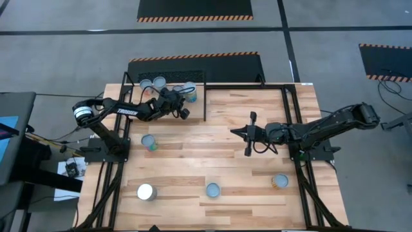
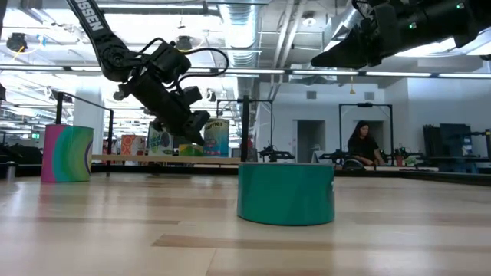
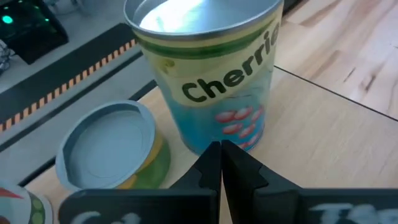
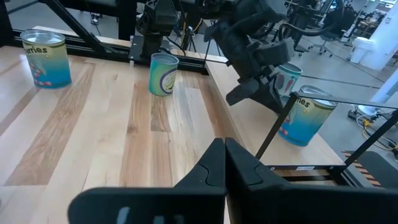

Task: Pick and place cans onto a shelf
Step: Put the top canned cherries on the shelf

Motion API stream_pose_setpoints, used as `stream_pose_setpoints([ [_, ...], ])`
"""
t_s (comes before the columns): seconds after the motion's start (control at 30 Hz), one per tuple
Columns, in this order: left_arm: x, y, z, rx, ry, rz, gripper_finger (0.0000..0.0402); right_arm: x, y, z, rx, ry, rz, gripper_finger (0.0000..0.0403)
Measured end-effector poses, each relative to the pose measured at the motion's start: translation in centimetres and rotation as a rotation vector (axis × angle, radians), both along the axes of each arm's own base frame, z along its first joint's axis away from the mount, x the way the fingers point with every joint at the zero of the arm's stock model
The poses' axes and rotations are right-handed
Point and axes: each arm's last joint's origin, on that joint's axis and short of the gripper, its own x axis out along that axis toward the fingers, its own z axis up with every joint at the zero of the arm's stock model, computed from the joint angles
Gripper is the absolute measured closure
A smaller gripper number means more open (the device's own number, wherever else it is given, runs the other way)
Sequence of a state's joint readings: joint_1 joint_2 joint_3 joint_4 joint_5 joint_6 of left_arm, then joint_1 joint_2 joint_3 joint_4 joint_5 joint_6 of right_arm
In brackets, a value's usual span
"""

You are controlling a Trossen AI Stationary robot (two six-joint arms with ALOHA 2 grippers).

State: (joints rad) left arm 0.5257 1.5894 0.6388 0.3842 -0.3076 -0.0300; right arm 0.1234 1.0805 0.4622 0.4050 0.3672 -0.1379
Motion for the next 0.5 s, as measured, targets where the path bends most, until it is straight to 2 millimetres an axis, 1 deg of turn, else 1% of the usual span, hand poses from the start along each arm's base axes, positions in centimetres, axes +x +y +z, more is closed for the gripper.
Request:
stream_pose_setpoints([
  [0.27, 0.1, 0.5, 0.5, 0.013, -0.045, 0.002, 0.0400, 0.0, 0.0, 0.0, 0.007, -0.002, -0.002, 0.0392],
  [0.5, 0.7, 1.0, 1.5, 0.035, -0.068, -0.022, 0.0400, 0.0, 0.0, 0.0, 0.007, -0.002, -0.002, 0.0392],
])
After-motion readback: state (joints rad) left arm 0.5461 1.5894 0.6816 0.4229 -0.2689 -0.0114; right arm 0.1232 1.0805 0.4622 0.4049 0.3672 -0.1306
